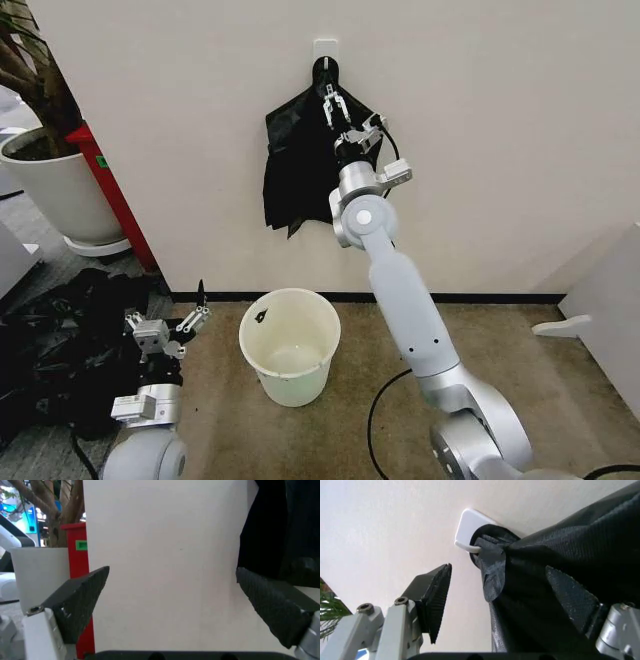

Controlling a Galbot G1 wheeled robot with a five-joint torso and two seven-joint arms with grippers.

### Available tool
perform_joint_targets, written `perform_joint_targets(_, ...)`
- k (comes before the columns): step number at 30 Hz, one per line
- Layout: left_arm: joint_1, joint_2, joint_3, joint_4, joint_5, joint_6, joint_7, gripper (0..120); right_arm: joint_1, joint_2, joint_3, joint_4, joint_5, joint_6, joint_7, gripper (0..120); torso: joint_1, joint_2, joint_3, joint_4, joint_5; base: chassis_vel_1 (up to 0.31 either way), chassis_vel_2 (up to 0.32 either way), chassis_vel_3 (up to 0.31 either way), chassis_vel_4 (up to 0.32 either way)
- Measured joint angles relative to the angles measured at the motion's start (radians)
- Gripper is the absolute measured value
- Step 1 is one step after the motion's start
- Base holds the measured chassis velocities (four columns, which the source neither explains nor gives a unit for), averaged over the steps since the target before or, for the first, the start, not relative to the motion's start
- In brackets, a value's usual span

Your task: Place the garbage bag over the trash bin.

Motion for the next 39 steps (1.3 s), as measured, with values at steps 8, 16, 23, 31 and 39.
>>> perform_joint_targets(8, 0.001, -0.012, 0.004, 0.004, 0.023, 0.0, -0.001, 100, 0.005, 0.0, -0.027, -0.012, -0.004, -0.012, 0.005, 70, 0.0, 0.0, 0.0, 0.0001, -0.0001, 0.0, 0.0, 0.0, 0.0)
perform_joint_targets(16, 0.004, -0.025, 0.009, 0.01, 0.04, 0.0, -0.002, 100, 0.027, -0.001, -0.033, -0.031, -0.008, -0.011, -0.009, 57, 0.0, 0.0, 0.0, 0.0, -0.0001, 0.0, 0.0, 0.0, 0.0)
perform_joint_targets(23, 0.0, -0.032, 0.012, 0.02, 0.048, 0.0, -0.002, 100, 0.051, -0.001, -0.015, -0.047, -0.007, -0.004, -0.028, 41, 0.0, 0.0, 0.0, -0.0001, -0.0001, 0.0, 0.0, 0.0, 0.0)
perform_joint_targets(31, 0.001, -0.043, 0.012, 0.023, 0.055, -0.001, -0.006, 100, 0.048, -0.001, -0.018, -0.049, -0.014, -0.004, -0.039, 13, 0.0, 0.0, 0.0, 0.0, -0.0001, 0.0, 0.0, 0.0, 0.0)
perform_joint_targets(39, 0.006, -0.043, 0.007, 0.023, 0.056, -0.005, -0.012, 100, 0.04, -0.001, -0.024, -0.048, -0.034, -0.005, -0.054, 0, 0.0, 0.0, 0.0, 0.0, -0.0001, 0.0, 0.0, 0.0, 0.0)
